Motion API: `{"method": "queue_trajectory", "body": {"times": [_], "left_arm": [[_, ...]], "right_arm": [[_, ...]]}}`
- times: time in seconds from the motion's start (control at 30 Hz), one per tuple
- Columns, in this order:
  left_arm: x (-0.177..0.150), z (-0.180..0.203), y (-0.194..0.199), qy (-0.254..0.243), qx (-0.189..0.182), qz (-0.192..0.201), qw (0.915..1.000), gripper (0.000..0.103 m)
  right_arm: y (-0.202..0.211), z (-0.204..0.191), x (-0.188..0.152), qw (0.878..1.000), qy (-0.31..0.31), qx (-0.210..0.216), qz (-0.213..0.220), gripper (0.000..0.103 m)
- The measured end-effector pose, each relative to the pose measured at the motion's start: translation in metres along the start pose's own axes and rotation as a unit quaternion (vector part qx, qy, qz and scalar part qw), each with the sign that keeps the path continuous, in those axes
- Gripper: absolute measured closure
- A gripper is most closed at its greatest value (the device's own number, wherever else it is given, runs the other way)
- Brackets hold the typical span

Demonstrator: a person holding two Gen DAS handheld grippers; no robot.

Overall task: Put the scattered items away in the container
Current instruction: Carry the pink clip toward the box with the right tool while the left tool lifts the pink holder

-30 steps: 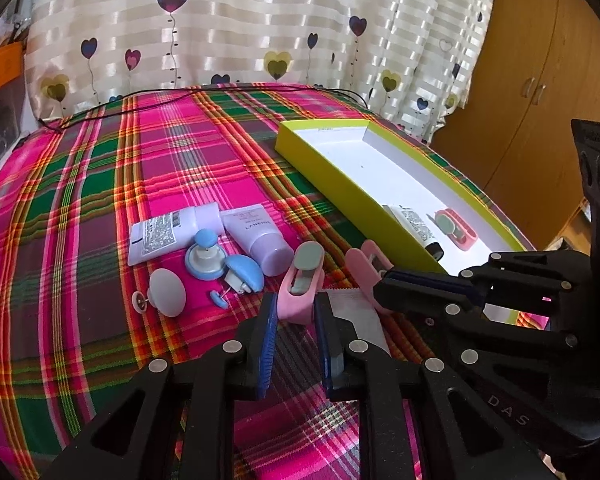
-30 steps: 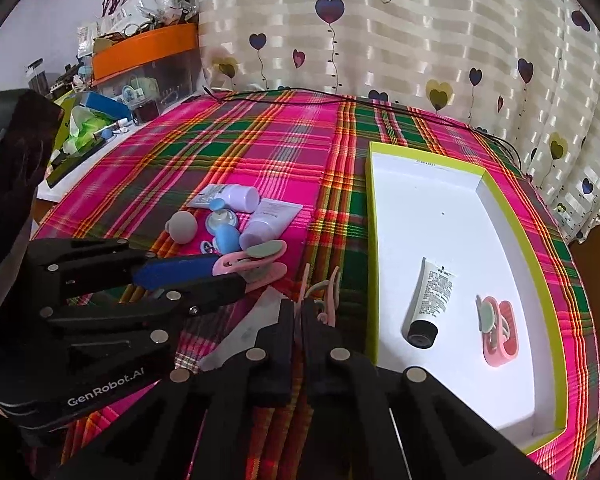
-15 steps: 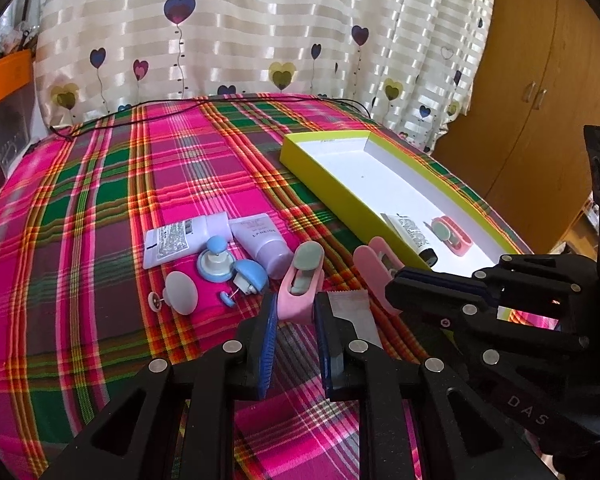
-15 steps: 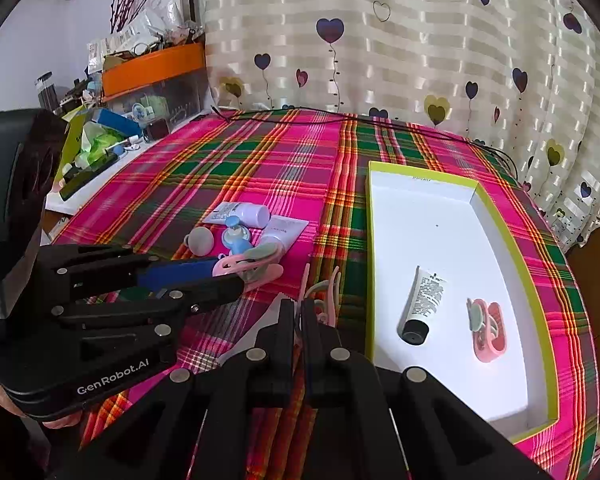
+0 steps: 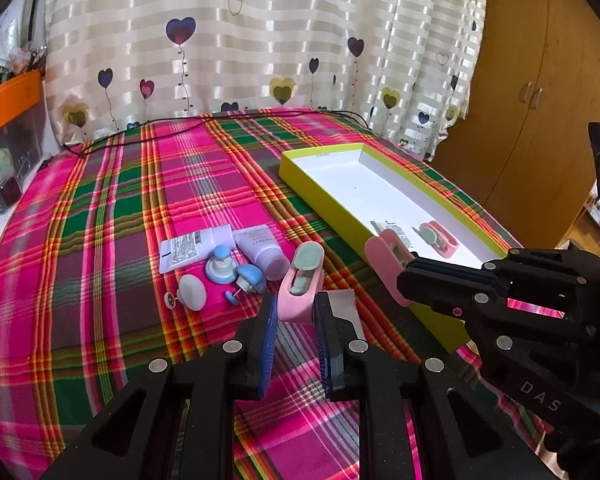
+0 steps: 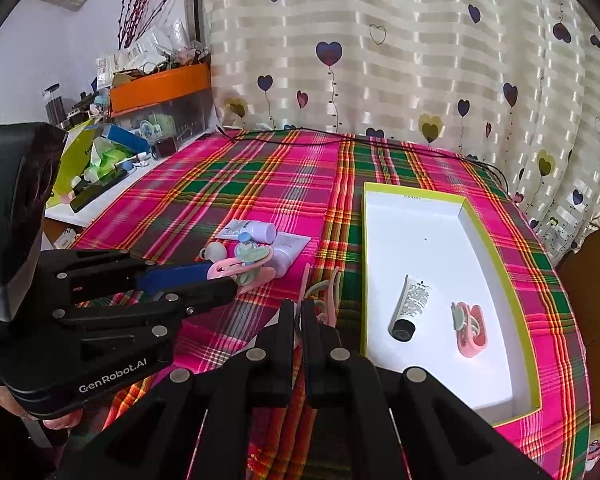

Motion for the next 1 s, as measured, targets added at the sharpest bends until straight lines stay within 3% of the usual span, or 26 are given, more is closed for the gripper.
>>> {"method": "queue_trajectory", "body": {"times": [1.0], "left_arm": [[0.010,0.017,0.057,-0.011,-0.001,0.048,0.9988,0.084]], "right_arm": [[0.048,-0.011,0.006,0.999,0.005,-0.012,0.047,0.099]]}}
Point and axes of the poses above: each gripper's, at about its wrist camera, not at the fingertips, and y roughly against the way its jaws point, z to its right, x to its top, the point moved 9 cm from there along -y, roughly the way its jaws point, and after that the axes turned 7 degrees about x, right-handed, at the moved point
